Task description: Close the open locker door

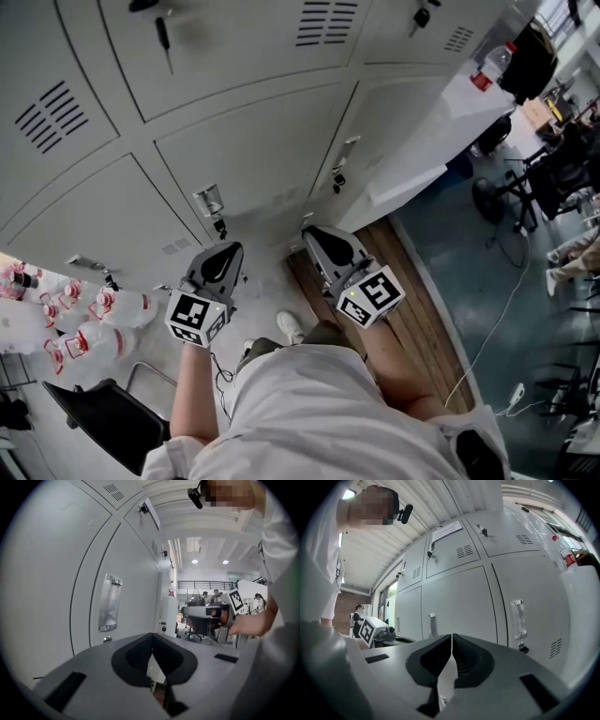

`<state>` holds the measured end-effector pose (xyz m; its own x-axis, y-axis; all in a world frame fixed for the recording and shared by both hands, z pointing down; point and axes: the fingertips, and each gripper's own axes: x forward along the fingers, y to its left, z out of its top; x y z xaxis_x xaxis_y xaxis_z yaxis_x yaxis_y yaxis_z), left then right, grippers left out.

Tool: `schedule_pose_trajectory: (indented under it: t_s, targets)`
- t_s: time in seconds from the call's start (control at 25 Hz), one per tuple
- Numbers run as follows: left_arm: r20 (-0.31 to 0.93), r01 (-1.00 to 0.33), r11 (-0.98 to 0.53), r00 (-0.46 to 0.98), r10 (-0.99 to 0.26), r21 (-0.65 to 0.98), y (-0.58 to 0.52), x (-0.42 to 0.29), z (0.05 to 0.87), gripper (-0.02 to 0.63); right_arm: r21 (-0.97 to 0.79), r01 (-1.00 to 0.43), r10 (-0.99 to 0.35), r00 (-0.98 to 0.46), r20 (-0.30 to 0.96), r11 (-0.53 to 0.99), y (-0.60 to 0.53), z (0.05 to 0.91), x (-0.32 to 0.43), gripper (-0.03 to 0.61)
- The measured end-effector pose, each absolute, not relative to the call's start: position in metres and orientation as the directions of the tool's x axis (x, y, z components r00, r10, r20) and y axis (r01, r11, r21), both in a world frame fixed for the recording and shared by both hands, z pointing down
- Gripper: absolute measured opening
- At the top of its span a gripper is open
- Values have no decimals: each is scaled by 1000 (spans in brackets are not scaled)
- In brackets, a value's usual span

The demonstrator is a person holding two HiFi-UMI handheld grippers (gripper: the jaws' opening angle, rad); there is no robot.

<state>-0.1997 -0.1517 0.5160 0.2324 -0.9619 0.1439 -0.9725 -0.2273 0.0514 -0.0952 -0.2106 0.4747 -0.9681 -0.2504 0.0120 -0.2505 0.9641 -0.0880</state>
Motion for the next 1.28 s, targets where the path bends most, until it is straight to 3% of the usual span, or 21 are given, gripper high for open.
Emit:
schedule_pose_trajectory:
  t_s: [0.64, 1.28]
  targets:
    - [161, -928, -372, 369, -915, 10, -184, -154, 515, 3, -68, -362, -357, -931, 72, 930, -219, 503, -44, 9]
    - [170, -926, -378, 375, -911, 17, -187, -147, 517, 3, -85, -361, -355, -932, 80, 929, -221, 509, -37, 11]
